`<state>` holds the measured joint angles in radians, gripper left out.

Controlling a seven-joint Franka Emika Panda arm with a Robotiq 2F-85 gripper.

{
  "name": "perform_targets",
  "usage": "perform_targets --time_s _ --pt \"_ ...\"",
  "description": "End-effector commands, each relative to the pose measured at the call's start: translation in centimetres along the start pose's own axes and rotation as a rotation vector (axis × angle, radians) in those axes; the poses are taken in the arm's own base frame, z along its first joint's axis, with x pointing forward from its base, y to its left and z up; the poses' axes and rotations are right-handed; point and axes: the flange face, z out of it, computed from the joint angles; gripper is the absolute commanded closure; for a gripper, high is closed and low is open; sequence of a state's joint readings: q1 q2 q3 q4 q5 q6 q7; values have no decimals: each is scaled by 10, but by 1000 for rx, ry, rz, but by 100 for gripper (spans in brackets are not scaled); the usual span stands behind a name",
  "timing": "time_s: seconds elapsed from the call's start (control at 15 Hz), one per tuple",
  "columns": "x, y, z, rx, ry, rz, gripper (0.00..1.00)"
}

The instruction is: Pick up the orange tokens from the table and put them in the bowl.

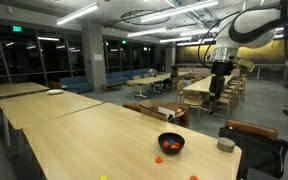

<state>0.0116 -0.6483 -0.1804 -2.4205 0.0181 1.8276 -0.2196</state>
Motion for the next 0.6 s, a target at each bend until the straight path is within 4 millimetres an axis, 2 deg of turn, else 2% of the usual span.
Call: perform_targets --time_s 0.0,0.33,0.53 --pt "1 0 -4 -1 6 0 0" --pt "1 0 -11 -4 24 -1 0" --pt "5 -7 -2 -7 13 -25 0"
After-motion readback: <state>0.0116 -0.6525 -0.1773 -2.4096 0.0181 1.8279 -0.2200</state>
